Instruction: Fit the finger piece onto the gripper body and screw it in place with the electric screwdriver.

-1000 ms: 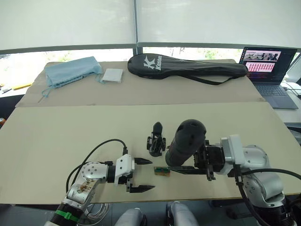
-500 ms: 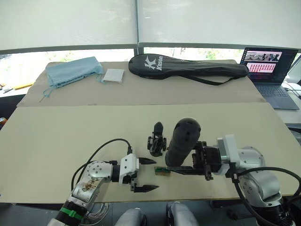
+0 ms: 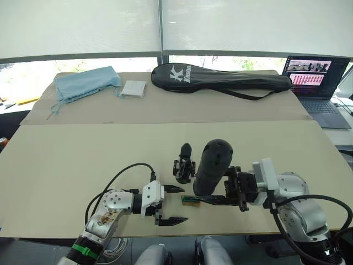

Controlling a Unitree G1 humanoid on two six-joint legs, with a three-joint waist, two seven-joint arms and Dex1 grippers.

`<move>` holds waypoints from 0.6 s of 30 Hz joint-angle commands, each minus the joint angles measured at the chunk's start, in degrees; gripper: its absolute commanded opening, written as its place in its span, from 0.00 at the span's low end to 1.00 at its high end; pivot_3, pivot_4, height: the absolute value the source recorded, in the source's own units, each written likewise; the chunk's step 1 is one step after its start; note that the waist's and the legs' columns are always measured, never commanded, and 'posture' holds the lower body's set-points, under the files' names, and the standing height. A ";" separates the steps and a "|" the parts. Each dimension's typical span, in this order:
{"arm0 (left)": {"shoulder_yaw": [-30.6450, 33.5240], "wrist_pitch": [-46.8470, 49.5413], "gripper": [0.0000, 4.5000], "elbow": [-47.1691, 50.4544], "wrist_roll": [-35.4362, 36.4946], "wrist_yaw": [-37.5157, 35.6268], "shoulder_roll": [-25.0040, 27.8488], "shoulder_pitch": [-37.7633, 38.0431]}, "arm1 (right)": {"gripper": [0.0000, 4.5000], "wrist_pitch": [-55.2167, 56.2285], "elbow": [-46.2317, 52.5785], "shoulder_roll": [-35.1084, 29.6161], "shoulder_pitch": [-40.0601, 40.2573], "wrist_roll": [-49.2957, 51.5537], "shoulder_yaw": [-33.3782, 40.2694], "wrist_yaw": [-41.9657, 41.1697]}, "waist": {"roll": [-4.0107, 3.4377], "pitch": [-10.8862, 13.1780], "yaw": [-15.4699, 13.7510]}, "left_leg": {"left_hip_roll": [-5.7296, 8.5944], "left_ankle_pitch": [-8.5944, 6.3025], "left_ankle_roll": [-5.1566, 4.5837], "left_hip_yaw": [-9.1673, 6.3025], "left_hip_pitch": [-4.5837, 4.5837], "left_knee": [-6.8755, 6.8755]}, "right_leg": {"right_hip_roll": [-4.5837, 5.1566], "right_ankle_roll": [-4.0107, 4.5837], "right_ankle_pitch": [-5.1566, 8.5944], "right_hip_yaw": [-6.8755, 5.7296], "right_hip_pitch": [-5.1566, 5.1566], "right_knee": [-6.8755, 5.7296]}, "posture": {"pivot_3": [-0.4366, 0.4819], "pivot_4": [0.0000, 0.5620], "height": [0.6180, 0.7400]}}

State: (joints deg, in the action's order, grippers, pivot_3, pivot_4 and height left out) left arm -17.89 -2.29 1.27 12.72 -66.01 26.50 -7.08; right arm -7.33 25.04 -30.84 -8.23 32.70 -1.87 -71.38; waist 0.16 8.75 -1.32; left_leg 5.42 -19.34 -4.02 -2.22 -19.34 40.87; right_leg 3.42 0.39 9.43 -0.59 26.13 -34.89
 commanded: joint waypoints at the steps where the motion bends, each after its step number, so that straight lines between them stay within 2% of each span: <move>1: -1.82 0.37 1.00 -1.19 -1.29 0.32 -0.43 0.39 | 0.42 2.56 1.52 -0.30 -0.26 0.95 0.78 -0.12 | 0.00 0.00 -0.04 | 0.00 0.00 0.00 0.00 0.00 0.00 | 0.00 0.00 0.00 0.00 0.00 0.00 | 0.48 0.27 1.00; 18: -2.11 0.75 1.00 -1.18 -1.50 0.66 -0.99 0.24 | 0.42 3.72 1.09 -1.05 0.22 0.38 0.62 0.54 | 0.00 0.00 -0.22 | 0.00 -0.01 -0.01 0.00 0.00 0.00 | 0.01 -0.01 0.00 -0.01 -0.02 0.01 | 0.48 0.27 1.00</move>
State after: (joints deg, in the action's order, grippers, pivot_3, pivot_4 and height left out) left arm -18.13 -2.36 1.25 12.02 -65.69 26.06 -7.20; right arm -5.55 25.01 -31.73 -7.58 32.49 -1.86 -71.01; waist 0.15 8.75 -1.54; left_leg 5.42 -19.35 -4.03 -2.22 -19.34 40.87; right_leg 3.43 0.38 9.43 -0.59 26.11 -34.88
